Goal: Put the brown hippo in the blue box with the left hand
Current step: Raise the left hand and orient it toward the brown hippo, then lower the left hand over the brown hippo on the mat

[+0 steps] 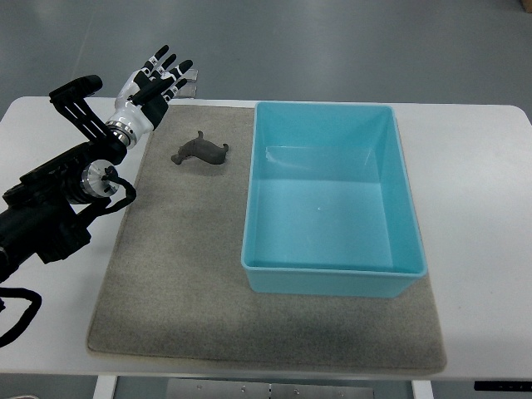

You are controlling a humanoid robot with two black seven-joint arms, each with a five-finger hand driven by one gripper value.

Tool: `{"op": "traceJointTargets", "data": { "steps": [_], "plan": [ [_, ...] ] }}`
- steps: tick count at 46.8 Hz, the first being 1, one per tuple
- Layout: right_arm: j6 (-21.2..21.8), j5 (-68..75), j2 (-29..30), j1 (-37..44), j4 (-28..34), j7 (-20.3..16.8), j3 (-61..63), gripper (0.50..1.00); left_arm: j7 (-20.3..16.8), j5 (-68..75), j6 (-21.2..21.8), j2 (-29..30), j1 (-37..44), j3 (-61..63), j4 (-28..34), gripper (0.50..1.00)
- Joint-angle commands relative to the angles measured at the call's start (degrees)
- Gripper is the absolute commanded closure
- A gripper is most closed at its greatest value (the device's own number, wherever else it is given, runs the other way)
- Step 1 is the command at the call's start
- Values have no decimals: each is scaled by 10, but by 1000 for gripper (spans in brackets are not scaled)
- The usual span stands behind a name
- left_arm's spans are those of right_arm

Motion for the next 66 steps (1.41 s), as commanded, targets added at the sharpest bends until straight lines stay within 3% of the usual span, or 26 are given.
{"op": "traceJointTargets", "data": {
  "steps": [1,32,66],
  "plan": [
    [0,0,0,-1,0,0,0,564,0,-4,0,0,0,0,-1,501],
    [-1,0,0,0,0,0,1,564,4,13,0,10,-8,40,-3,501],
    [0,0,0,-1,0,0,0,564,7,205,-8,47,-22,66,-9,501]
  ]
}}
